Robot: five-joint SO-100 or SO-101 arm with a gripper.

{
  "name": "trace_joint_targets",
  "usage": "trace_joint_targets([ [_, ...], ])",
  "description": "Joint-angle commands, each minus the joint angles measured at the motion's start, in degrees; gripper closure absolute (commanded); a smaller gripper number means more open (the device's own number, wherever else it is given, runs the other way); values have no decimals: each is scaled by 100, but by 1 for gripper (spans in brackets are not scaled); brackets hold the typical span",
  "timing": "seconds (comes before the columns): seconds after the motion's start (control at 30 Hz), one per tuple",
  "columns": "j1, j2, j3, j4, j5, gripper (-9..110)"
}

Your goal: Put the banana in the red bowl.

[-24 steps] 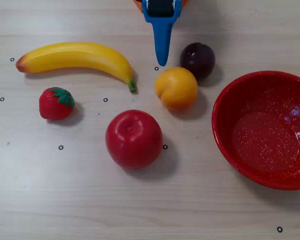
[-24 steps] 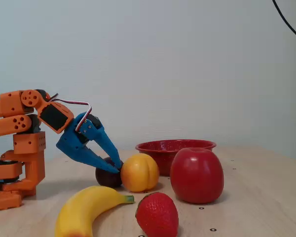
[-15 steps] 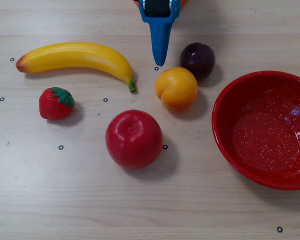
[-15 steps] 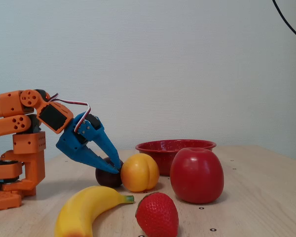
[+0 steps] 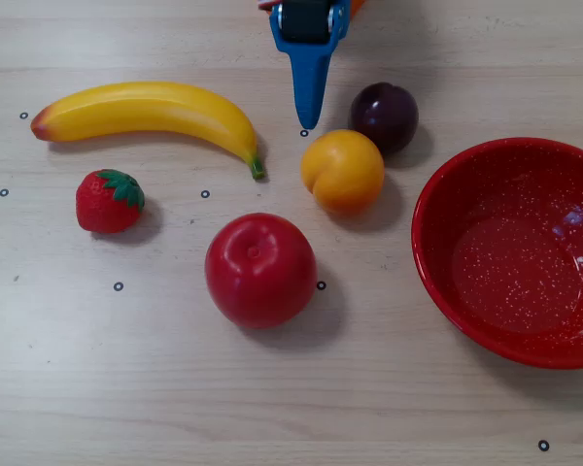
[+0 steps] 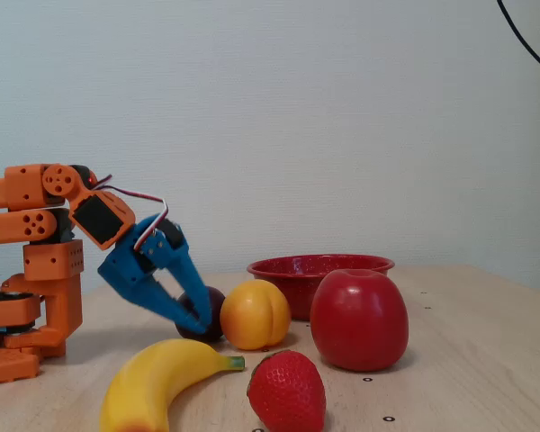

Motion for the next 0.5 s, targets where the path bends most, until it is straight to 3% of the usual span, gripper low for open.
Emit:
trace_joint_targets([
  [0.0,-70,-255,-861,185,369,101],
  [0.47,-817,-3006,-3876,1863,1784,101],
])
